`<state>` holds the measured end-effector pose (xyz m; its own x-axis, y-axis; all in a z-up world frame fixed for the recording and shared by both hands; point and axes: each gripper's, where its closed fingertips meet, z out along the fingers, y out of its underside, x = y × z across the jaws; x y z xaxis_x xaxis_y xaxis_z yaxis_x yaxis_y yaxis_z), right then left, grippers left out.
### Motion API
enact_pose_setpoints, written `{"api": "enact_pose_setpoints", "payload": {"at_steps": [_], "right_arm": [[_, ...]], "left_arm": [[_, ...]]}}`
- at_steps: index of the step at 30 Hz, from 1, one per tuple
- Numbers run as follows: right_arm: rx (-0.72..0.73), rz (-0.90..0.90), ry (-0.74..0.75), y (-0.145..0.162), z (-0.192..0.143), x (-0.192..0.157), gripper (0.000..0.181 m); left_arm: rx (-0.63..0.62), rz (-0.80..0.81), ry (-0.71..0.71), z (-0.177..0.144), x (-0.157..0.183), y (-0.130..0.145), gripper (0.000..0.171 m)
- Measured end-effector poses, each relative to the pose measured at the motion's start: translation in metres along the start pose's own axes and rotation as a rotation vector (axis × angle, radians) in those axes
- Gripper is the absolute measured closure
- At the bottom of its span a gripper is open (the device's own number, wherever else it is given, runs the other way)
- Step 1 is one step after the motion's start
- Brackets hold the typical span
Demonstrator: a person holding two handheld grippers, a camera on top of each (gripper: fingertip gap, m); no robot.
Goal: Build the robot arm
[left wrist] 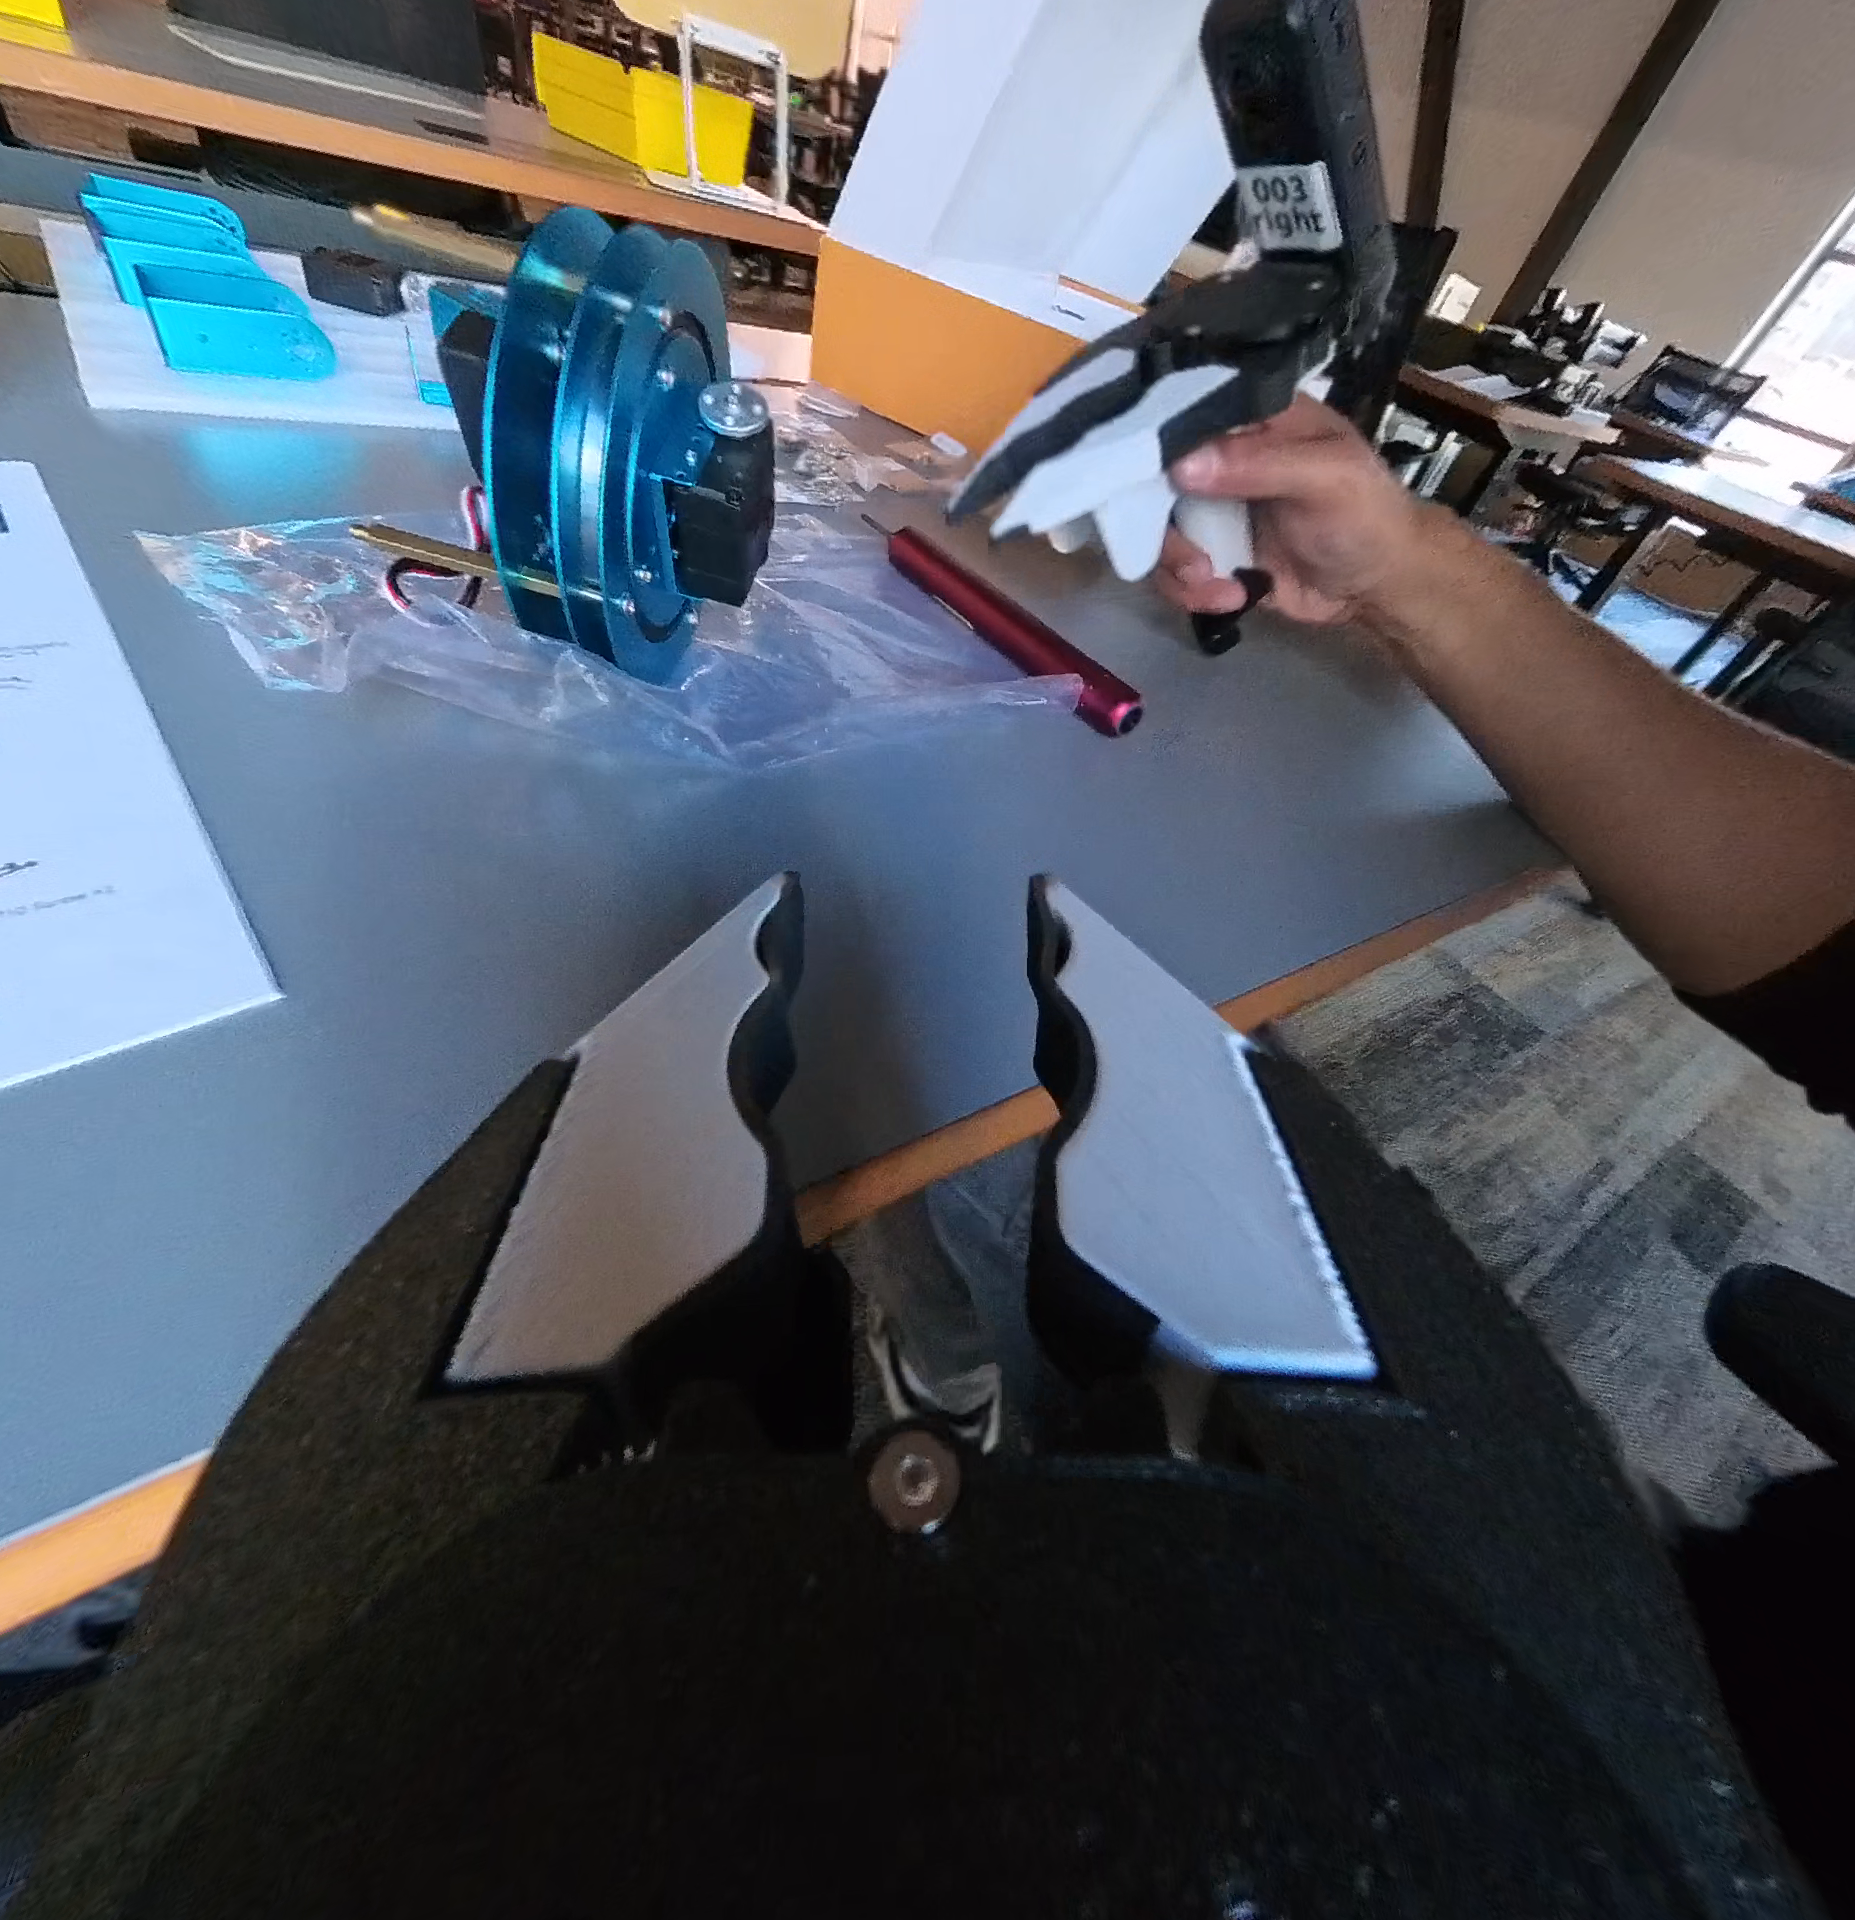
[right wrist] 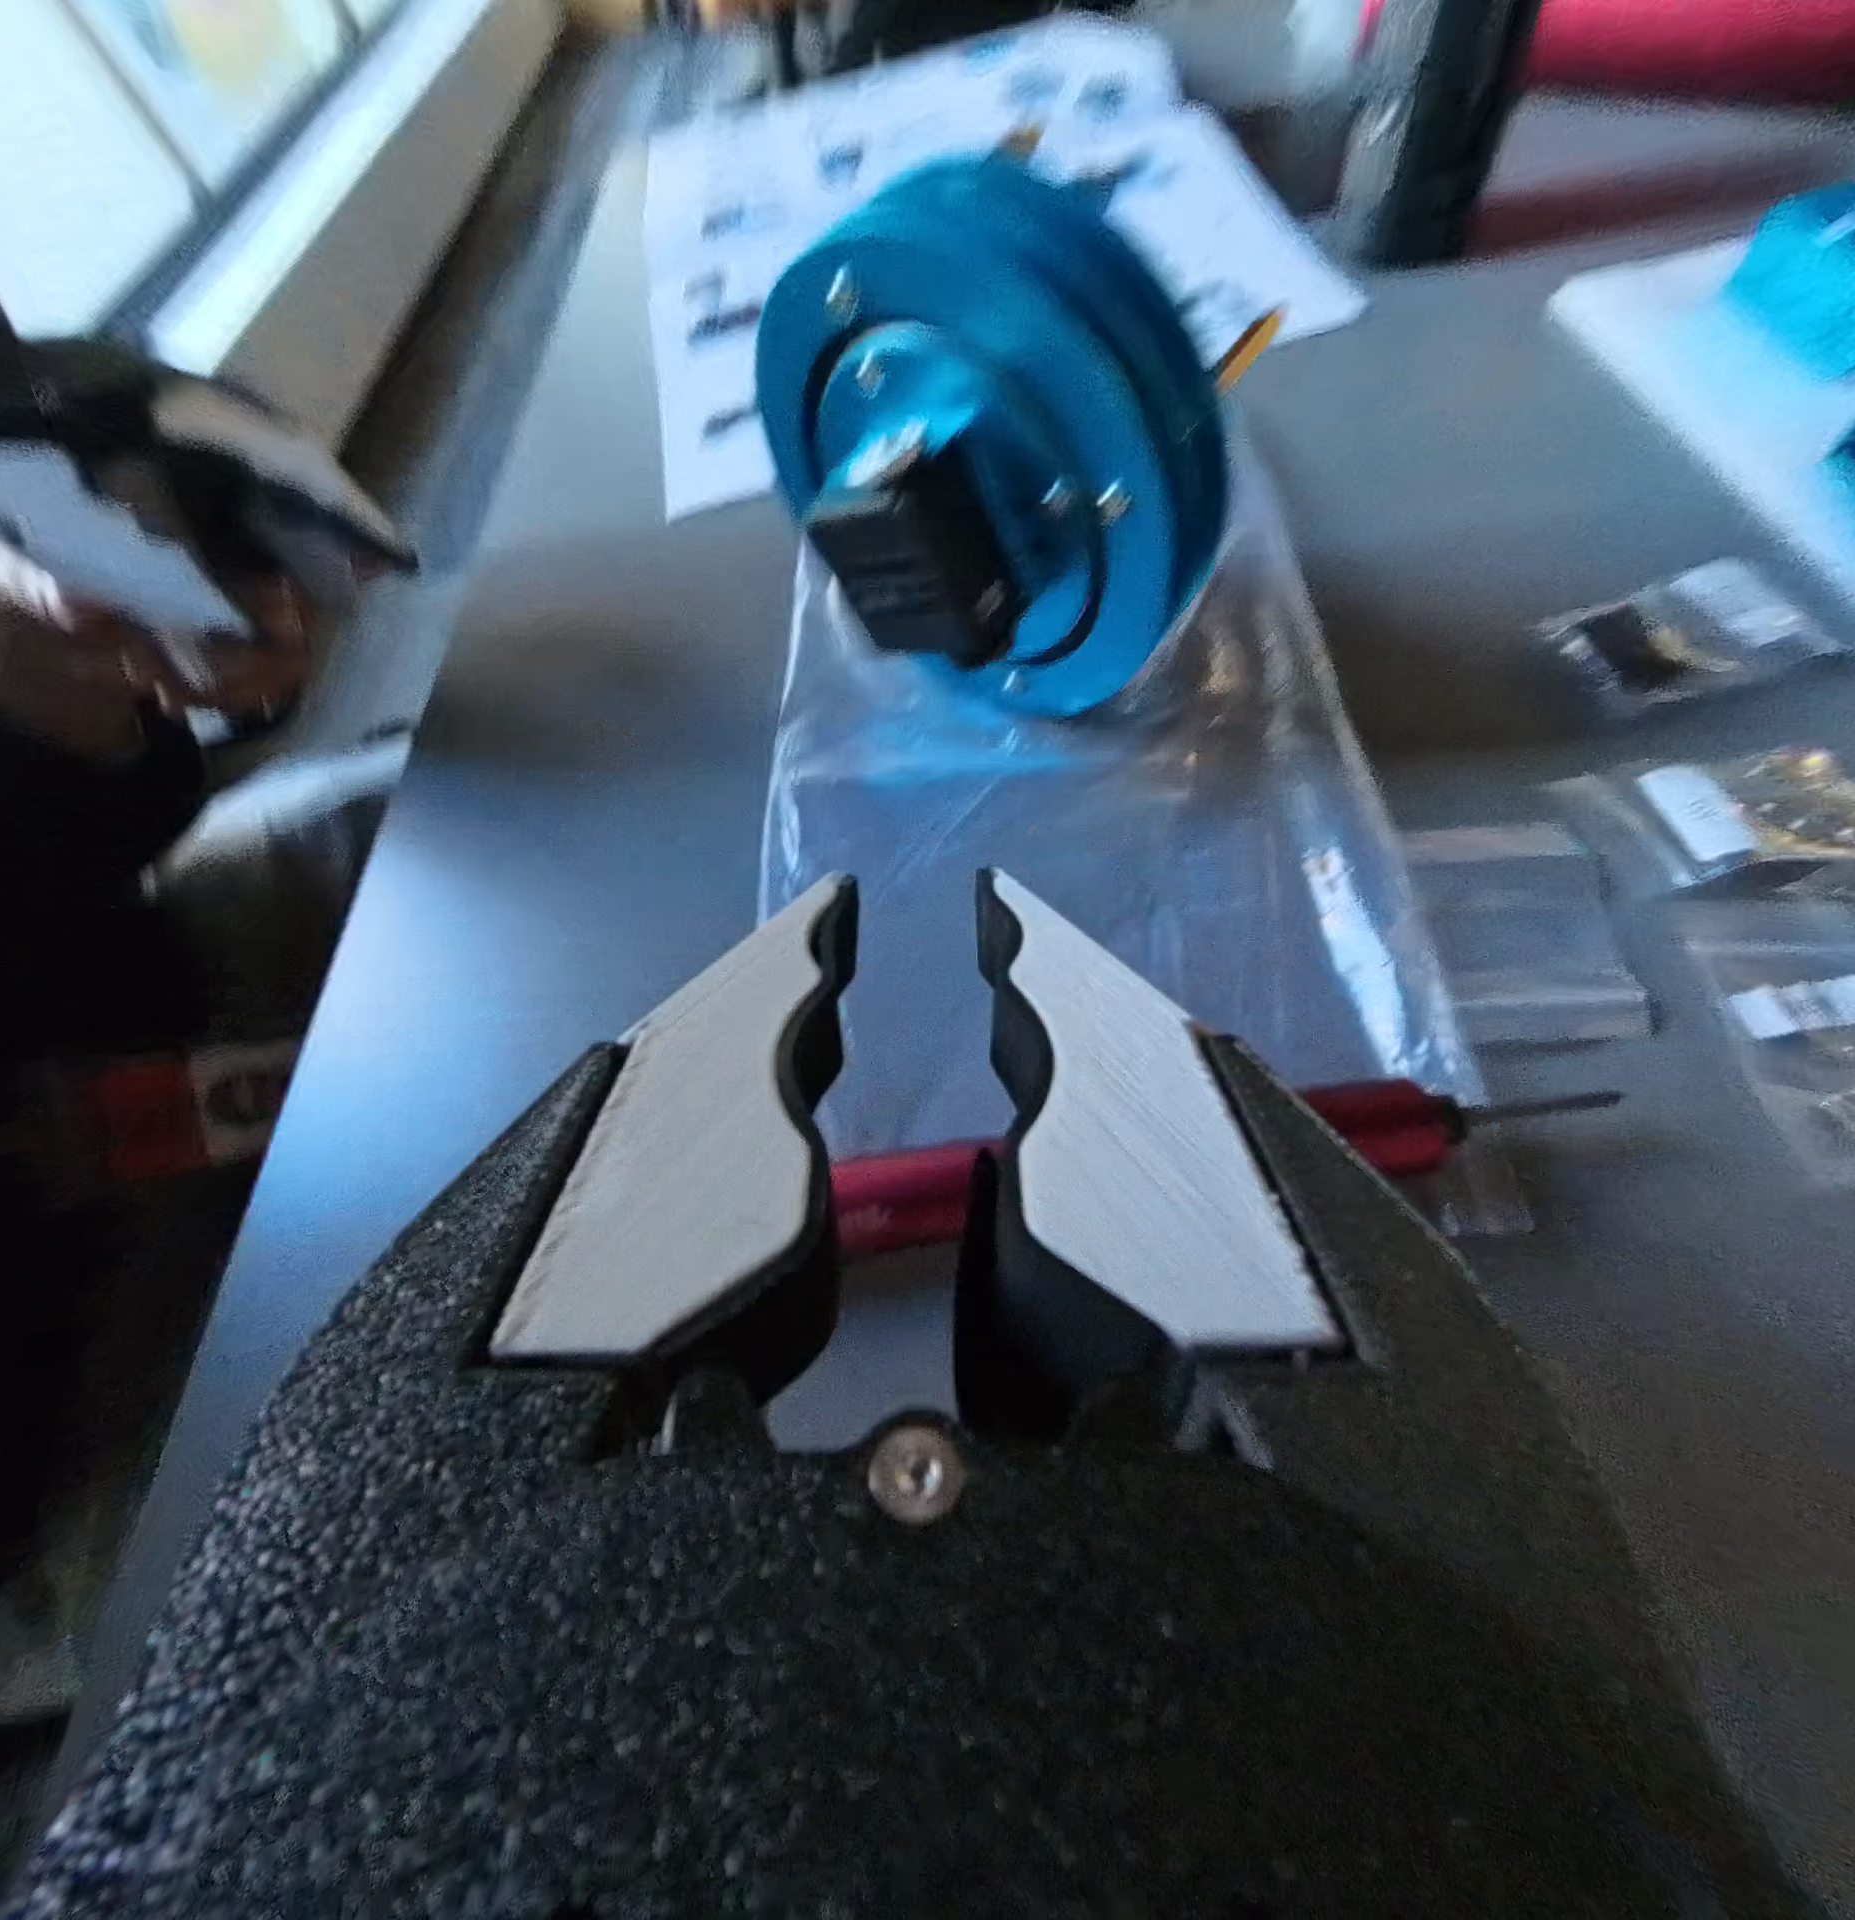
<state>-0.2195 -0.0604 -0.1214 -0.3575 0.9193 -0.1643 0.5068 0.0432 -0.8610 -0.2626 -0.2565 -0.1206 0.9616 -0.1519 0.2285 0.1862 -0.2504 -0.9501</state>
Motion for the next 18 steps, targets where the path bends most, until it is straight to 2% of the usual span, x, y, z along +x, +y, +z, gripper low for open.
{"api": "enact_pose_setpoints", "payload": {"at_steps": [2,4,6,9,13,18], "right_arm": [[-0.091,-0.098,0.026,0.010,0.002,-0.010,0.162],[-0.205,-0.131,-0.010,0.027,0.006,-0.022,0.162],[-0.338,-0.132,-0.007,0.047,0.005,-0.021,0.160],[-0.476,-0.159,-0.015,0.066,-0.005,-0.016,0.165],[-0.471,-0.175,-0.079,0.065,-0.015,-0.014,0.168],[-0.425,-0.155,-0.106,0.070,-0.015,-0.005,0.169]], "left_arm": [[0.013,0.047,-0.017,-0.003,0.000,-0.004,0.129],[-0.002,0.109,-0.011,-0.001,-0.001,-0.006,0.129],[-0.037,0.158,-0.007,0.007,-0.006,-0.009,0.129],[-0.022,0.184,0.043,0.027,-0.006,-0.027,0.129],[-0.041,0.193,0.192,0.074,0.012,-0.045,0.130],[-0.292,0.294,0.221,0.155,0.026,-0.019,0.145]]}}
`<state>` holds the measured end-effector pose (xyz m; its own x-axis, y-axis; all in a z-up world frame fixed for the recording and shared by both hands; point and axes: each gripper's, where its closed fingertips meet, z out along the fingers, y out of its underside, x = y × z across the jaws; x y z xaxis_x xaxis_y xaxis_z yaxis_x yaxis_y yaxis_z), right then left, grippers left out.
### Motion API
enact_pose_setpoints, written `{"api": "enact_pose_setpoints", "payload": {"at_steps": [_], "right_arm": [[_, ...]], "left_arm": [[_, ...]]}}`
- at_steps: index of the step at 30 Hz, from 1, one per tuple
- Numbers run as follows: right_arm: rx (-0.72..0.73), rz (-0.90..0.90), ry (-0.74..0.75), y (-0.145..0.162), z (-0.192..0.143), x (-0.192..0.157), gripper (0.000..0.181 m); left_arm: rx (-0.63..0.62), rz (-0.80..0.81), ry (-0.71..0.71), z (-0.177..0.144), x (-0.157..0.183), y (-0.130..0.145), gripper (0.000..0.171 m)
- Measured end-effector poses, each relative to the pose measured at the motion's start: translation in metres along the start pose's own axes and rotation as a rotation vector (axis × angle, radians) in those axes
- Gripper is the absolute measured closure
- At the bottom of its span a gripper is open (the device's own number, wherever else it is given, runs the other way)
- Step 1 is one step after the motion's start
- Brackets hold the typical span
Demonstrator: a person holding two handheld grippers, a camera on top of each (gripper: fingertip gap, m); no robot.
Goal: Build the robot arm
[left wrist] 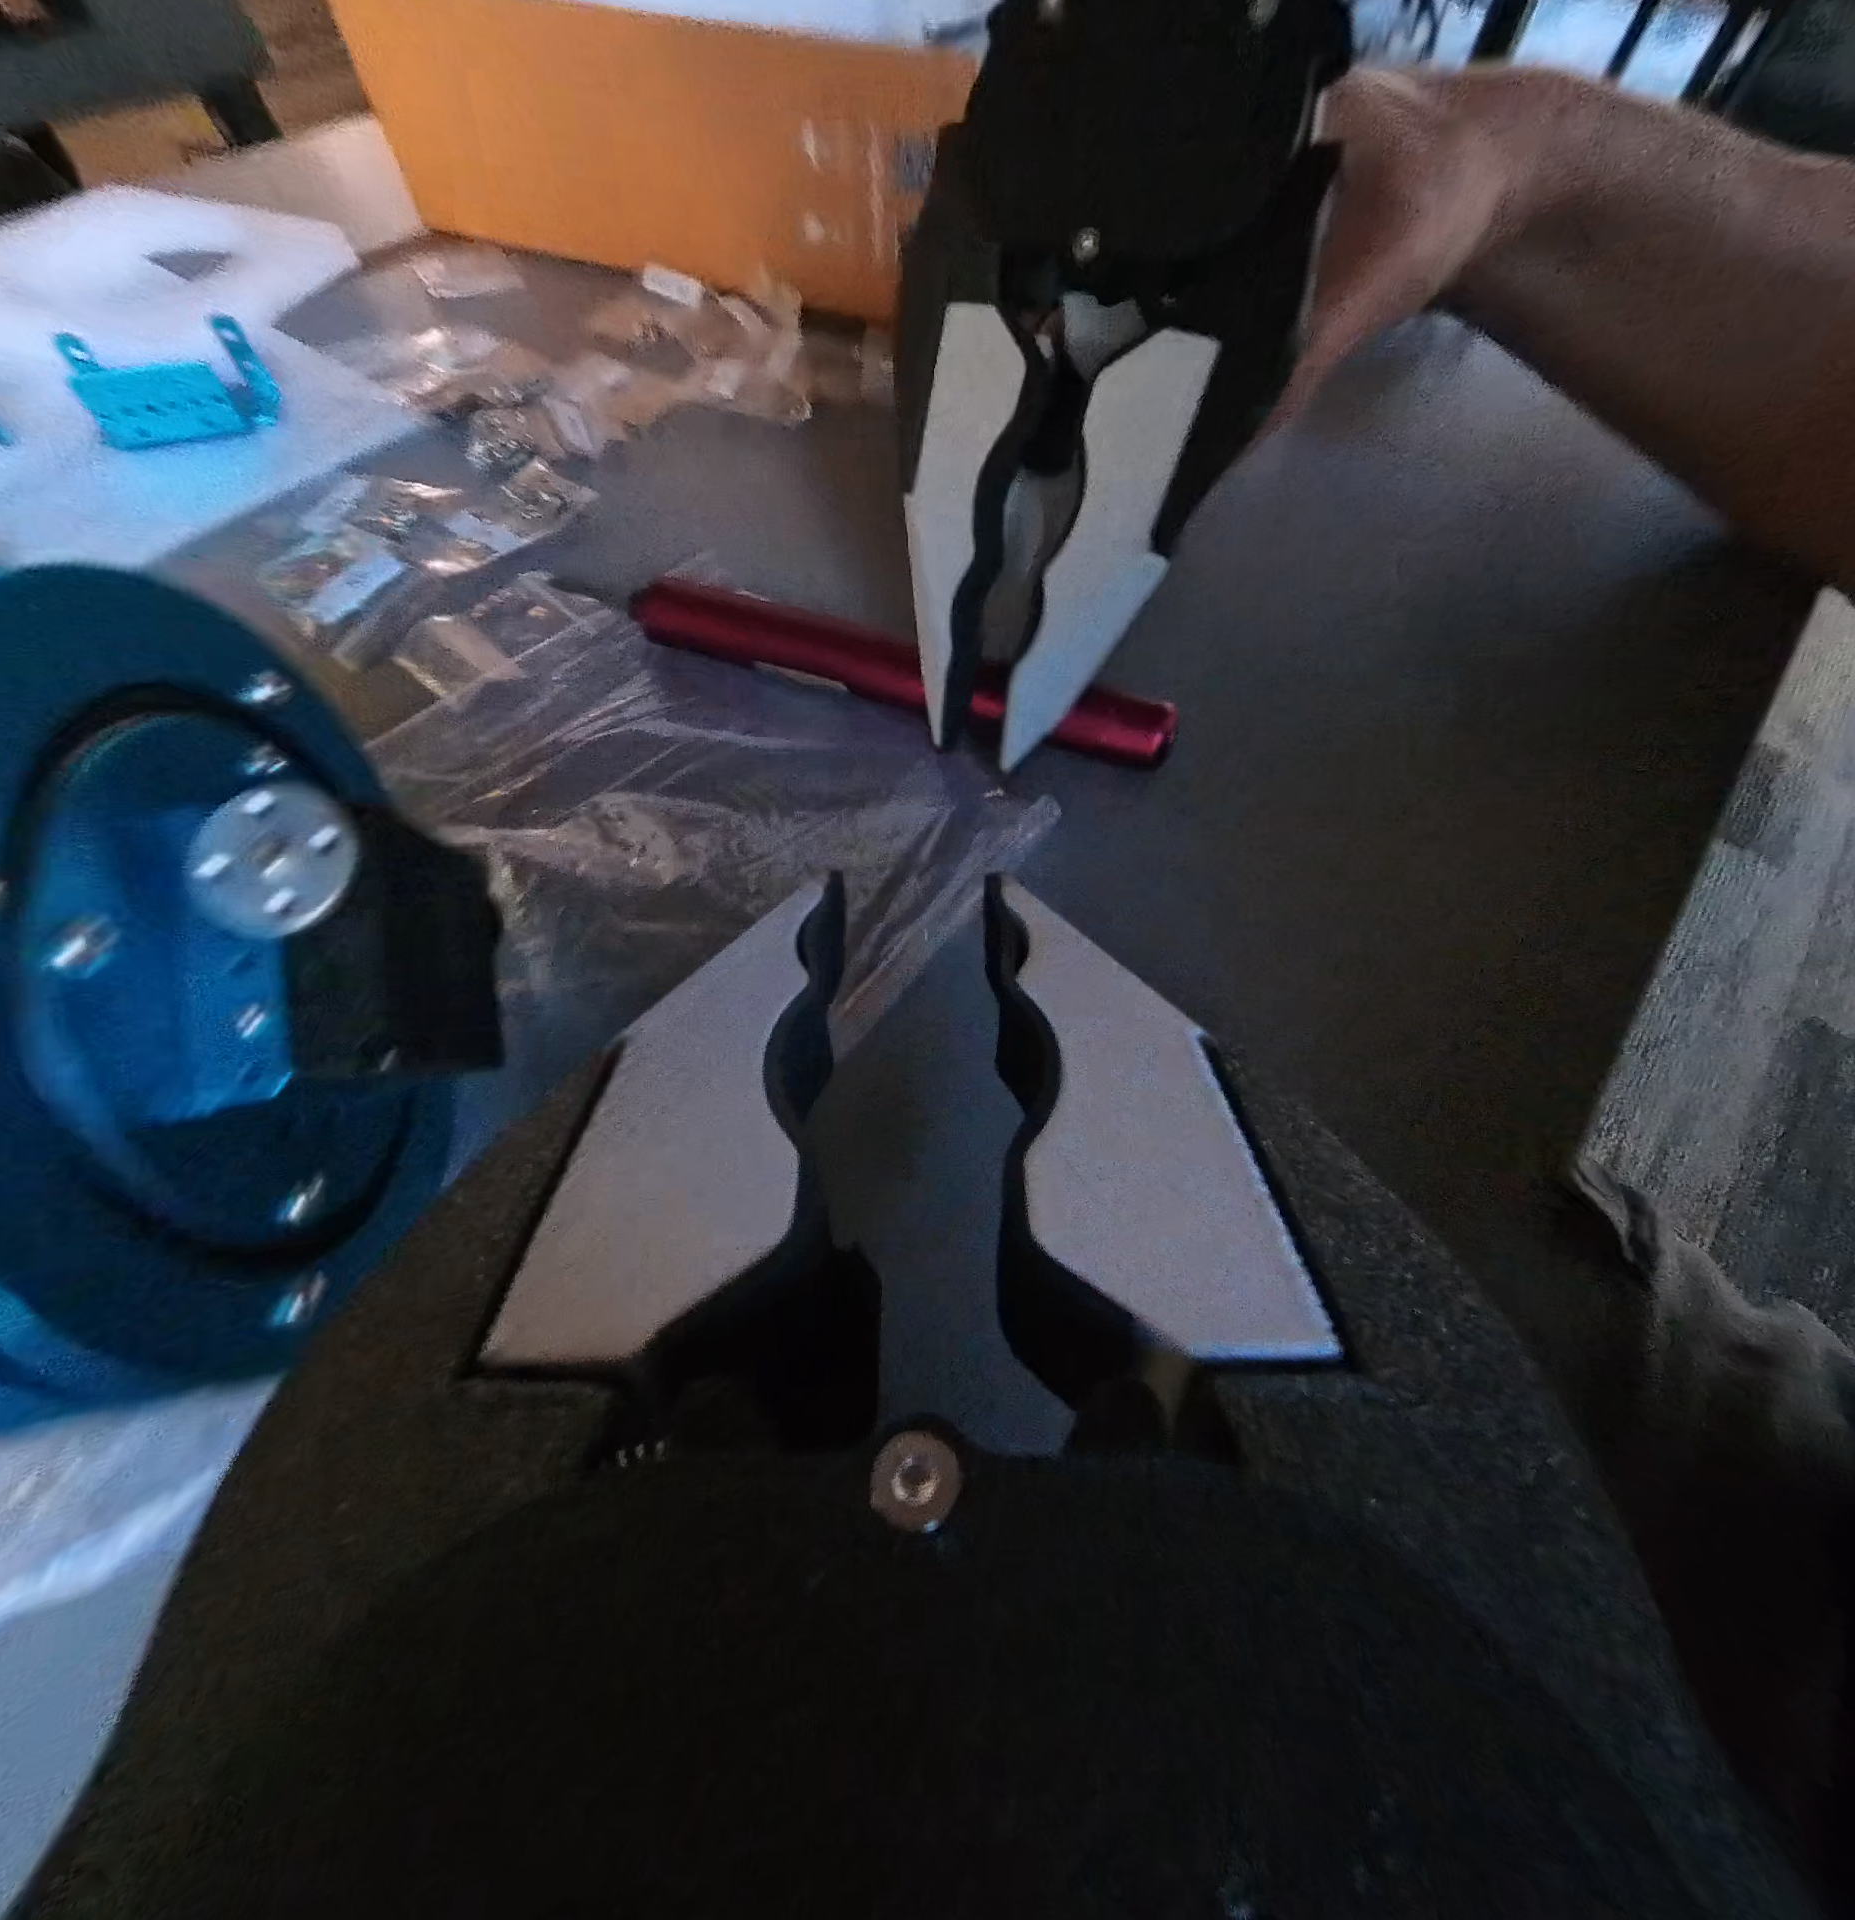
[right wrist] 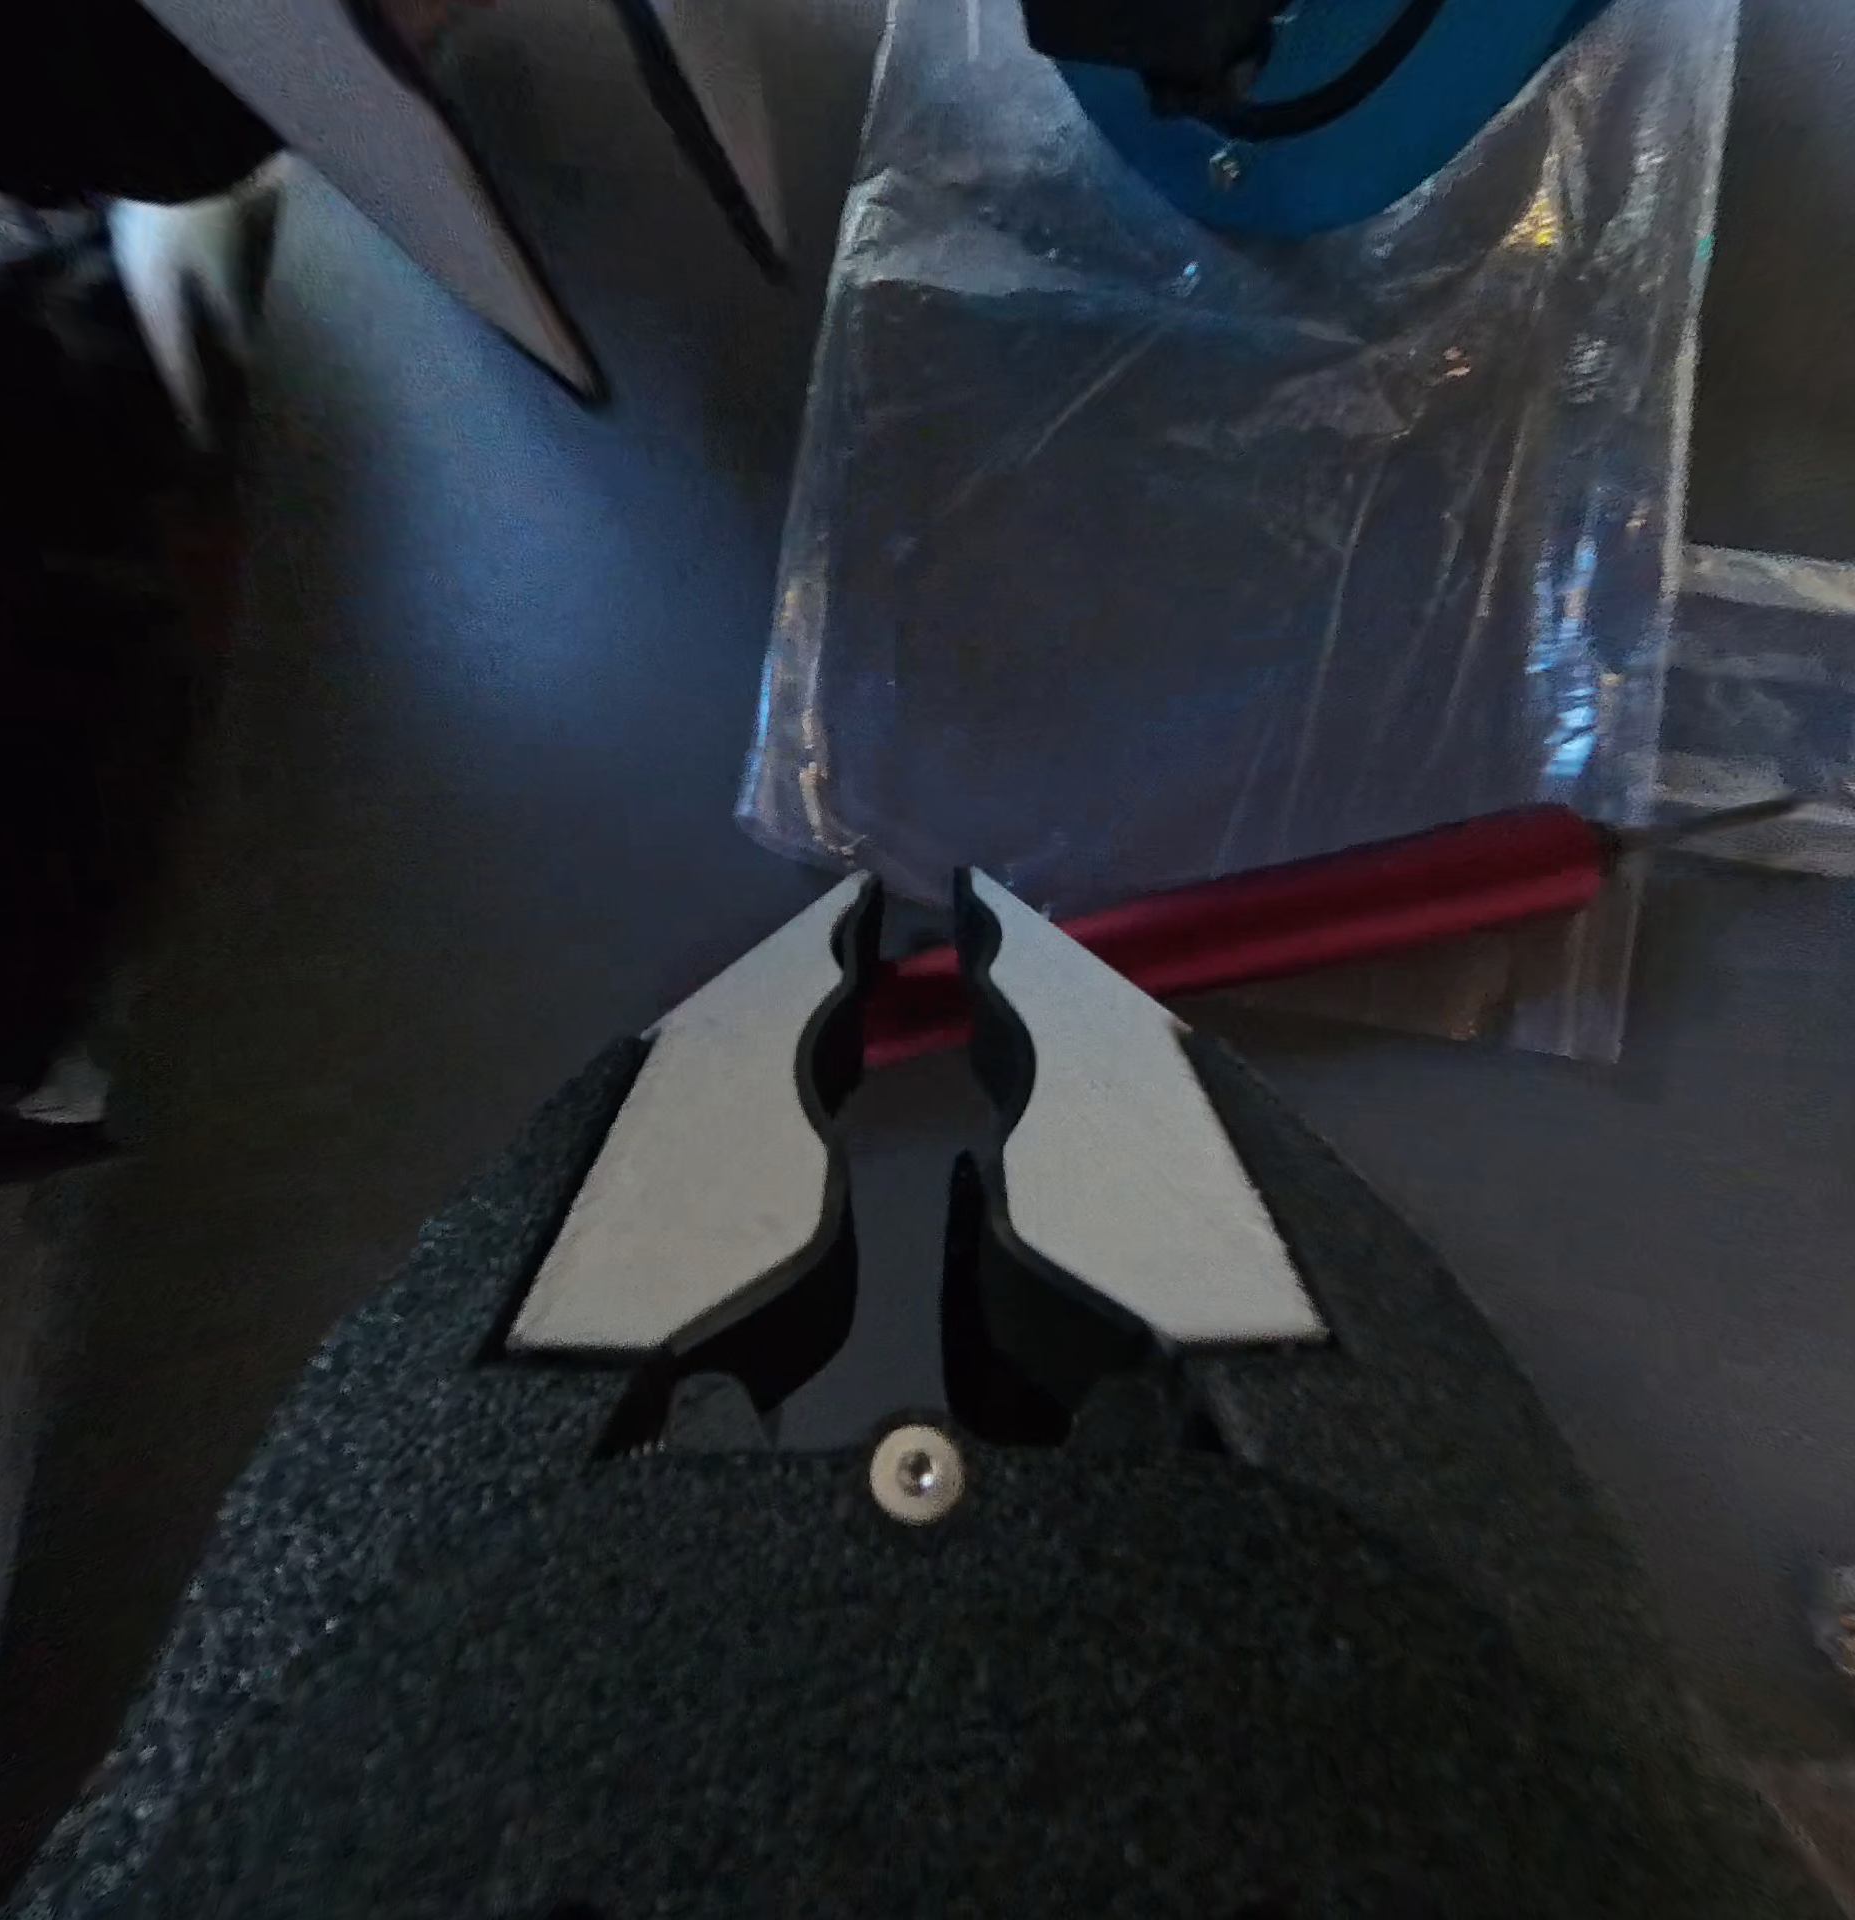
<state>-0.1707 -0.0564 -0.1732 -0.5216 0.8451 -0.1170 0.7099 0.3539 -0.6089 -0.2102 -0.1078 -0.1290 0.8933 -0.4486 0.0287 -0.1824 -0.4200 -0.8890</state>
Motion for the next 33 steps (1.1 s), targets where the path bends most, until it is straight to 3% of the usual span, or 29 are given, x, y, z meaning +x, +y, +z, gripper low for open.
{"api": "enact_pose_setpoints", "payload": {"at_steps": [4,6,10,23,28,33], "right_arm": [[0.041,-0.004,-0.004,0.004,0.004,-0.007,0.167],[0.061,-0.015,0.004,0.004,0.004,-0.009,0.164],[0.108,-0.066,0.000,-0.005,0.005,-0.016,0.169],[0.112,-0.047,0.035,-0.004,0.000,-0.008,0.170],[0.135,-0.034,0.069,-0.007,-0.004,0.000,0.170],[0.160,-0.060,0.089,-0.012,-0.004,0.000,0.170]], "left_arm": [[-0.115,0.004,-0.010,0.034,0.001,0.008,0.171],[-0.221,0.022,-0.001,0.042,0.006,0.024,0.171],[-0.285,0.021,-0.017,0.044,0.010,0.035,0.171],[-0.265,0.067,-0.123,0.046,0.006,0.029,0.168],[-0.218,0.259,-0.004,0.040,0.015,0.009,0.158],[-0.321,0.517,0.030,0.054,-0.005,0.008,0.149]]}}
